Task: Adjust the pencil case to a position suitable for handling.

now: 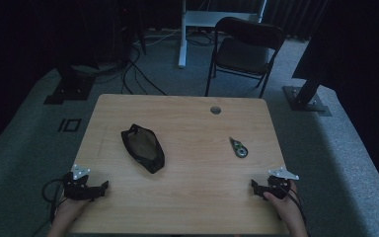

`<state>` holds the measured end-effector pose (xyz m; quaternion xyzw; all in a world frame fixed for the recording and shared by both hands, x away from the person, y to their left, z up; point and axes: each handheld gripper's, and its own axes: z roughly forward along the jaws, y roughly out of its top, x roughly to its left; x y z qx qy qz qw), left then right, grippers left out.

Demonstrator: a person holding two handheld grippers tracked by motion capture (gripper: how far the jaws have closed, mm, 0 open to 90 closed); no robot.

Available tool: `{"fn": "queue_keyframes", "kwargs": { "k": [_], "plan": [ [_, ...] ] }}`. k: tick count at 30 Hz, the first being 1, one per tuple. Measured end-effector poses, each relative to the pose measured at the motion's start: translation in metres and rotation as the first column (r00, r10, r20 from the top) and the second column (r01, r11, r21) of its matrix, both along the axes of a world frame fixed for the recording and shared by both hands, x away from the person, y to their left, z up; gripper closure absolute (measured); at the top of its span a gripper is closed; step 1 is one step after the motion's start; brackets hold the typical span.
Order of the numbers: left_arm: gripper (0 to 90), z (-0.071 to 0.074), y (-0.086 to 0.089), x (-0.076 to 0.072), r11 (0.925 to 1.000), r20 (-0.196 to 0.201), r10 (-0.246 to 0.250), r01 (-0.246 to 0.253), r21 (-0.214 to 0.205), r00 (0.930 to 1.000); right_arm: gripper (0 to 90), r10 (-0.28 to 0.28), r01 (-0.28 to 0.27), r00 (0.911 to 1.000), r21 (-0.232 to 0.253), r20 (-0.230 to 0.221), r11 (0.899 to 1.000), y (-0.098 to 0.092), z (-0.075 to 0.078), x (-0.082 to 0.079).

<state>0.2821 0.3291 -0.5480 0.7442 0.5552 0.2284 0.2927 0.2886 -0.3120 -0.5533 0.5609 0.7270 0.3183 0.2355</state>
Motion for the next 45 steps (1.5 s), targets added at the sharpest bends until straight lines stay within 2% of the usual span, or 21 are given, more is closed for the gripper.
{"fn": "queue_keyframes", "kwargs": {
  "k": [12, 22, 28, 32, 45],
  "plan": [
    [0.4, 0.0, 0.0, 0.001, 1.0, 0.0, 0.0, 0.0, 0.0, 1.0, 12.2, 0.021, -0.021, 0.9998, -0.002, 0.004, 1.0, 0.002, 0.0, -0.002],
    [0.4, 0.0, 0.0, 0.001, 1.0, 0.0, 0.0, 0.0, 0.0, 1.0, 12.3, 0.04, -0.04, 0.9992, -0.002, 0.006, 0.999, 0.016, 0.0, -0.005],
    [0.4, 0.0, 0.0, 0.001, 1.0, 0.0, 0.0, 0.0, 0.0, 1.0, 12.4, 0.045, -0.045, 0.999, 0.028, 0.002, 0.999, 0.025, 0.003, -0.004],
    [0.4, 0.0, 0.0, 0.001, 1.0, 0.0, 0.0, 0.0, 0.0, 1.0, 12.4, 0.067, -0.068, 0.9974, 0.037, 0.028, 0.997, 0.034, 0.006, -0.002],
    [0.4, 0.0, 0.0, 0.001, 1.0, -0.001, 0.001, -0.001, 0.0, 1.0, 12.8, 0.154, -0.157, 0.9865, 0.044, 0.054, 0.987, 0.073, 0.009, 0.009]
  ]
}}
